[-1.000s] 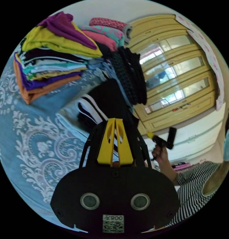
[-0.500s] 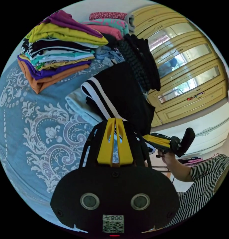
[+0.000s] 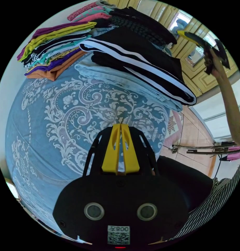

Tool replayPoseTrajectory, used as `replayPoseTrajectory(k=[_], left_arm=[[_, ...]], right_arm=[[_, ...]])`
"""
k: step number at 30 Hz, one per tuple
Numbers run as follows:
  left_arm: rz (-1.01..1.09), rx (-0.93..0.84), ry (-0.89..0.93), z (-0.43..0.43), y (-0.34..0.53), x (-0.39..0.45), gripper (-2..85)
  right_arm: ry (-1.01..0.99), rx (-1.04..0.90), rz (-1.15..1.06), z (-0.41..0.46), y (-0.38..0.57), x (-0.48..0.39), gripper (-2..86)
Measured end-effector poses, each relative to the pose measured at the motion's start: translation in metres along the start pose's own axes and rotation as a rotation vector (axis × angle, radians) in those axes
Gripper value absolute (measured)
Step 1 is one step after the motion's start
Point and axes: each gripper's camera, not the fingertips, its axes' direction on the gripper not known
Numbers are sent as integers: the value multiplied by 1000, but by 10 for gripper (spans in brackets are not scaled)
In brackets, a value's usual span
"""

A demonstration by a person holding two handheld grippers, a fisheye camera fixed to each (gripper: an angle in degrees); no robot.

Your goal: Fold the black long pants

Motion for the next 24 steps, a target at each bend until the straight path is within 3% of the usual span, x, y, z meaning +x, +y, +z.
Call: replayPoseTrajectory(k=[6,16,22,24], left_arm=[[-37,12,15,30,19,3,3],[-58,44,-98,92,66,14,4],[-107,74,-55,135,104,-2,3],[-104,80,-50,149,117,-7,3]], right_arm=[[96,128,-7,37,-145,42,87],[156,101,25,141,-333,72,102],[211,29,120,191,-398,100,35],[148,36,142,195,-410,111,21]])
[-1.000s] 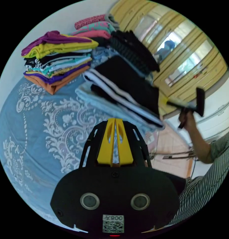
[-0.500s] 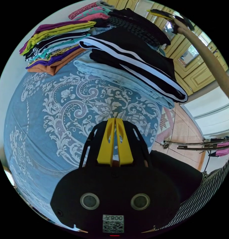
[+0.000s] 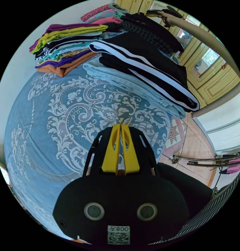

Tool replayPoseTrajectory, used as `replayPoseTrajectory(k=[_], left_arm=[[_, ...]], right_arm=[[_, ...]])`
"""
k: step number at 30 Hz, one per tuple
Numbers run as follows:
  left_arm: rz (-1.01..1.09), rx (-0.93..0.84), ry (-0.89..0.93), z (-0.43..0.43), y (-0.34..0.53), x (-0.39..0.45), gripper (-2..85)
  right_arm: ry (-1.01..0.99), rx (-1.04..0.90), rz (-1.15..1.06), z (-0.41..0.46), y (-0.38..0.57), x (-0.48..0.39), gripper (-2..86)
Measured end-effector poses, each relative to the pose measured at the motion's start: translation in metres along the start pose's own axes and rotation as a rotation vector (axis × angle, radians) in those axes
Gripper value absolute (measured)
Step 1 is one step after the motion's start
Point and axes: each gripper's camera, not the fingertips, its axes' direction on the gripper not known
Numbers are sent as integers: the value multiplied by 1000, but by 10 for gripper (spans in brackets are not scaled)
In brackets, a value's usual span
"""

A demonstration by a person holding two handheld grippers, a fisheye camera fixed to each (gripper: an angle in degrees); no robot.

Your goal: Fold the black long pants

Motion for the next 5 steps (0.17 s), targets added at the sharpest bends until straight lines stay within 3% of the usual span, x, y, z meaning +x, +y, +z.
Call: replayPoseTrajectory(k=[5], left_arm=[[-34,21,24,41,44,-20,3]], right_arm=[[-172,28,121,-1,-30,27,5]])
